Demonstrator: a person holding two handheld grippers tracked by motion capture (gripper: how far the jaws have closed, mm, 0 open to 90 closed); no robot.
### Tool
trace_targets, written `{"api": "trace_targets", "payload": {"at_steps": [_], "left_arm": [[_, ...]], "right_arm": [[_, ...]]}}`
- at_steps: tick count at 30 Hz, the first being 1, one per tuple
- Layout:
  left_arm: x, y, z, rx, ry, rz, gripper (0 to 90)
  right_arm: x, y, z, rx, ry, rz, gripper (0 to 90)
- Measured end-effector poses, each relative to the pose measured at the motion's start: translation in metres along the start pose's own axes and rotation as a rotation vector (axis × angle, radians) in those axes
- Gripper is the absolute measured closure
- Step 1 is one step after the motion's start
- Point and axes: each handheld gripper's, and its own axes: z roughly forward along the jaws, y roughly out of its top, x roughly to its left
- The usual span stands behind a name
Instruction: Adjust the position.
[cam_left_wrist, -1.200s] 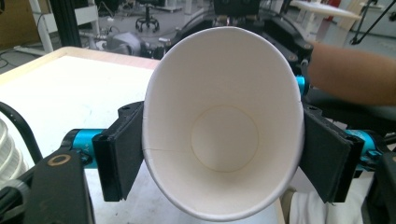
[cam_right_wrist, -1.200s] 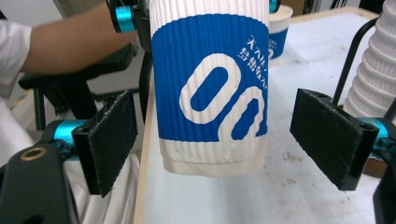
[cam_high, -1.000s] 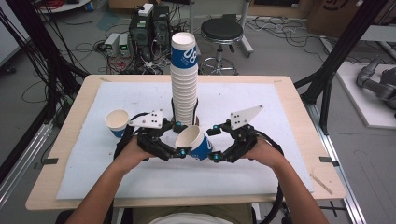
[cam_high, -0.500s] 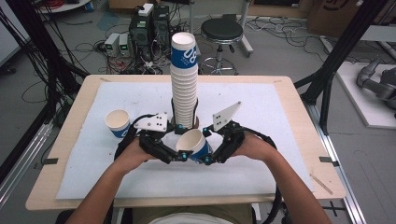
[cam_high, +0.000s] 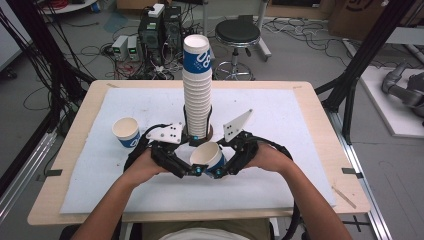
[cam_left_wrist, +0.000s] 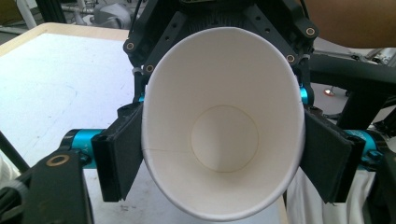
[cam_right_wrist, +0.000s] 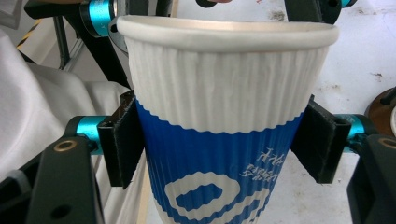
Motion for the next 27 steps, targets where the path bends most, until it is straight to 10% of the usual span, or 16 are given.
{"api": "trace_targets", "payload": {"at_steps": [14,20,27], "left_arm": [[0.009,-0.006,-0.013,-0.188,0.071,-0.057,15.6],[0.017,-0.016,-0.028,-0.307,0.153,-0.12,15.6],[0.022,-0.03,-0.034,-0.315,0.271,-0.134,15.6]], "right_arm": [[-0.001,-0.01,-0.014,-0.058,-0.098,0.02,25.6],[-0.004,-0.027,-0.031,-0.173,-0.192,0.066,25.4],[-0.003,-0.045,-0.051,-0.314,-0.338,0.1,25.1]]}}
